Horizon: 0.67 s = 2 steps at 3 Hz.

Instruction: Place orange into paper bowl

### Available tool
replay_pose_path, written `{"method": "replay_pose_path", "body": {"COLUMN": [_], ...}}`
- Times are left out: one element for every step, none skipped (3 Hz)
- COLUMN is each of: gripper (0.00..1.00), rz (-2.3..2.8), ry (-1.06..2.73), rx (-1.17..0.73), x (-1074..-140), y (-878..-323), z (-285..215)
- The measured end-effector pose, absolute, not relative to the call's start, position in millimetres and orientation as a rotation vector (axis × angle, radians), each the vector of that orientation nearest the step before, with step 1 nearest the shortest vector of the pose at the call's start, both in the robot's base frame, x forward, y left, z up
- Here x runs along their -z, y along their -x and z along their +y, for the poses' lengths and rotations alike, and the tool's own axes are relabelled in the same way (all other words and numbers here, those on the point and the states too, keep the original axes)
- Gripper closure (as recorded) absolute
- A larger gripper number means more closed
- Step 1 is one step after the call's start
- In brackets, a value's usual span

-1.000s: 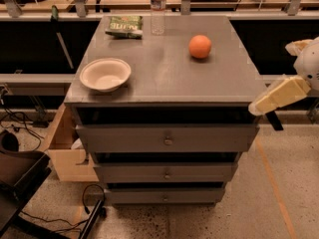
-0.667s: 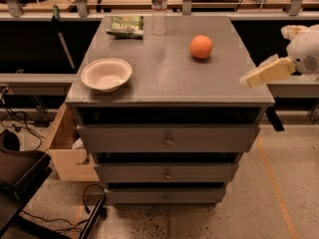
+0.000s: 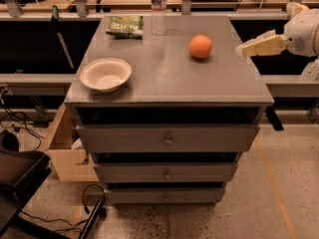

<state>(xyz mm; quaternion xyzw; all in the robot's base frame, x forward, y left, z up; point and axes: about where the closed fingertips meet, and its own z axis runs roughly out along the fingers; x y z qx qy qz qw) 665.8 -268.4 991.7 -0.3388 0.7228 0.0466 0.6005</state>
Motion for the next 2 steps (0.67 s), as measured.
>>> {"method": "replay_pose_path", "body": {"gripper": [0.0,0.0], "rz": [1.677,1.666], "ry": [0.789,0.77], "rx": [-0.111,-0.192], "x": [-991.1,-981.2], "y": [-665.2,-689.6], "z": [-267.1,-251.6]}}
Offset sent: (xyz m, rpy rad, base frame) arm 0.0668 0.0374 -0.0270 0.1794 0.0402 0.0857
